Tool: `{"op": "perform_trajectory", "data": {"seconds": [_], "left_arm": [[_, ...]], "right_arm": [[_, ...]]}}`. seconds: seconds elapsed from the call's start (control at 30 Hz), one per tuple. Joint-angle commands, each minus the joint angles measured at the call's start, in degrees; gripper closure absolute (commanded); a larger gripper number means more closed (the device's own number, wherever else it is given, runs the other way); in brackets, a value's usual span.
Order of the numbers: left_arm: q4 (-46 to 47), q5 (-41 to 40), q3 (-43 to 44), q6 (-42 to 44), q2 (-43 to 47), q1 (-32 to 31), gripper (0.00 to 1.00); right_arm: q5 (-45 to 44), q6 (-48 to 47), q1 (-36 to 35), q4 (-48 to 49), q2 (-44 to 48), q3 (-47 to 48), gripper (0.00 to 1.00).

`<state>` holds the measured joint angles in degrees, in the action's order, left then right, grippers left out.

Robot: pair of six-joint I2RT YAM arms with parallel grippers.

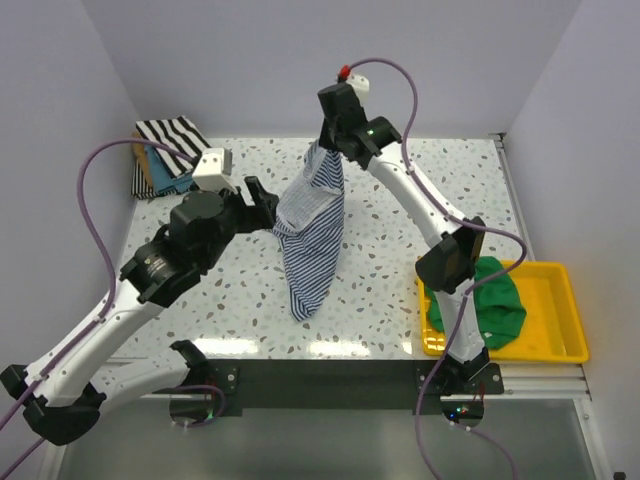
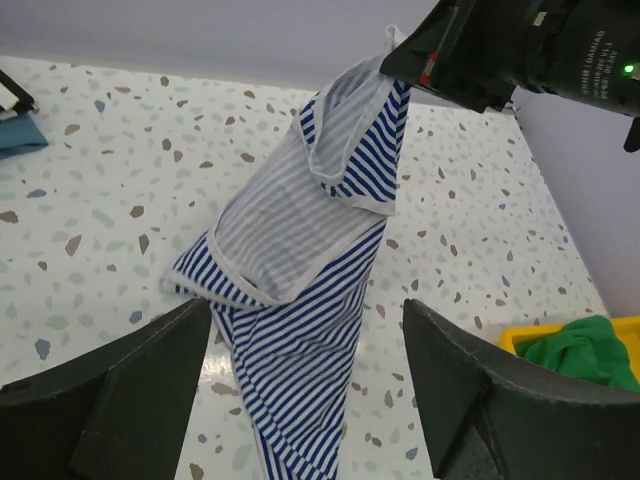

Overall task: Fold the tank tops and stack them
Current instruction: Move the tank top to the center of the board, then flatten the tank top out

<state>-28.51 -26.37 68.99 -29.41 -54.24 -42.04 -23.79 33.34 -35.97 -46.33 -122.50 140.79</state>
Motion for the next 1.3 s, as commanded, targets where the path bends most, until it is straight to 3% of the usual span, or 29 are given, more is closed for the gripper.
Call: {"op": "perform_trajectory", "data": {"seconds": [0.0,0.07,0.2,0.3,0.43,0.53,1.03,1.13,1.27], "left_arm": [[0.82,1.49,-4.90,-2.75,-0.78,0.21,0.20],[1.96,5.35,-10.16,-4.68,-1.74,0.21,0.24],[6.44,14.05,-21.42,-8.38,-2.54,0.03,0.34],[12.77,18.99,-28.55,-9.61,-4.11,-2.59,0.36],[10.94,10.84,-28.30,-10.76,-11.83,-12.60,0.35],[11.20,8.02,-27.95,-11.02,-14.83,-15.69,0.34],[15.77,2.30,-22.59,-7.86,-28.72,-20.71,0.35],[13.57,-0.34,-19.95,-8.47,-31.89,-20.89,0.44],[13.31,-0.52,-18.72,-8.12,-32.95,-20.89,0.62]], "right_arm": [[-6.63,-0.03,-0.77,4.01,4.71,-6.03,1.00],[-6.01,0.05,-0.77,7.03,7.70,-11.74,1.00],[-6.27,-0.56,-0.77,5.55,7.10,-10.37,1.00],[-6.09,-0.74,-0.86,5.28,6.57,-10.62,1.00],[-5.22,-0.21,-0.77,5.89,7.27,-12.91,1.00],[-5.04,0.14,-0.77,6.42,8.06,-14.58,1.00],[-6.44,-0.38,-0.42,7.57,12.28,-20.29,1.00],[-6.53,-0.47,-0.16,8.27,13.86,-22.74,1.00],[-6.44,-0.65,0.63,9.06,16.58,-25.04,1.00]]}}
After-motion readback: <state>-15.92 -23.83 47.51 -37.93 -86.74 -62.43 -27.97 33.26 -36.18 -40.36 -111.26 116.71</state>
